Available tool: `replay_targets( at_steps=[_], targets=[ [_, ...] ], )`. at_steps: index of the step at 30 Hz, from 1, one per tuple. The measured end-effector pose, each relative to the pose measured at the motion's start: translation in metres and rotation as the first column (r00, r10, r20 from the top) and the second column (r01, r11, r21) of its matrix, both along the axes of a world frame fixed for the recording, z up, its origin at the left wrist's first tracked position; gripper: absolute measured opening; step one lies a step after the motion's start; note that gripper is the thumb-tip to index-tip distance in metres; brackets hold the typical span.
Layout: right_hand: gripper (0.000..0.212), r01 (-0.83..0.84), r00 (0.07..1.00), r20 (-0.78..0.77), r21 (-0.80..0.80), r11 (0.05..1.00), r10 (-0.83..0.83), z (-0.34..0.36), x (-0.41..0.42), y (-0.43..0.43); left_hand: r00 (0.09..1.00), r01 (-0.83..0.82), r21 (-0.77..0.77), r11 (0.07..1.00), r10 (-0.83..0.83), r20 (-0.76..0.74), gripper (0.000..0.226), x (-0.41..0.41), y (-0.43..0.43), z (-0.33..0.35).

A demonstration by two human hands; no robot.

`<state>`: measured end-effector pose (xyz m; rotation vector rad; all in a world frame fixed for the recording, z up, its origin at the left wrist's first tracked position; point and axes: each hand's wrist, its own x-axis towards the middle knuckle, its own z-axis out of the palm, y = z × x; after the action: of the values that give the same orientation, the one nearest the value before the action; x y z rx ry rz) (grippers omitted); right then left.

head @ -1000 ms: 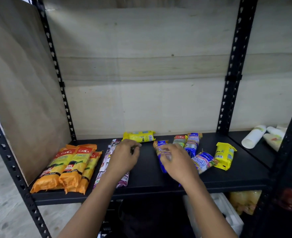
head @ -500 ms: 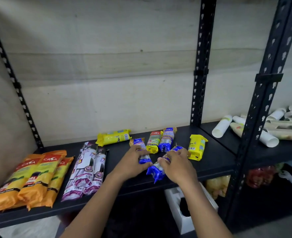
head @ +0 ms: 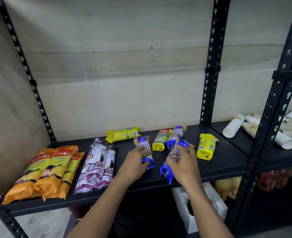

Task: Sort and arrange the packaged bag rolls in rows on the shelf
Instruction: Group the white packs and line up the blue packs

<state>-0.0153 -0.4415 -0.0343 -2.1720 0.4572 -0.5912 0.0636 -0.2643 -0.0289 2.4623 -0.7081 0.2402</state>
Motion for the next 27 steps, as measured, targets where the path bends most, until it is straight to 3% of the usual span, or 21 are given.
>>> replay_targets(
  at_steps=[5,9,17,27],
  targets=[
    [0.044,0.022,0.984,0.175,-0.007,1.0,-0.02,0.005,-0.007,0.012,0.998,-0.061,-0.019,0.998,0.061,0.015,0.041,-0.01,0.028,-0.004],
    [0.041,-0.078,0.958,0.276,-0.023,0.997,0.082,0.019,0.0,0.026,0.995,-0.101,-0.036,0.994,0.101,0.012,0.041,-0.017,0.046,-0.003],
    [0.042,-0.342,0.932,0.088,-0.104,0.934,0.351,0.018,0.034,0.058,0.994,-0.113,-0.006,0.994,0.113,-0.007,0.042,-0.029,0.064,0.002],
    [0.038,-0.343,0.938,0.031,-0.055,0.938,0.345,0.004,0.049,0.069,0.993,-0.115,-0.019,0.993,0.115,-0.026,0.044,-0.033,0.067,0.002]
  ],
)
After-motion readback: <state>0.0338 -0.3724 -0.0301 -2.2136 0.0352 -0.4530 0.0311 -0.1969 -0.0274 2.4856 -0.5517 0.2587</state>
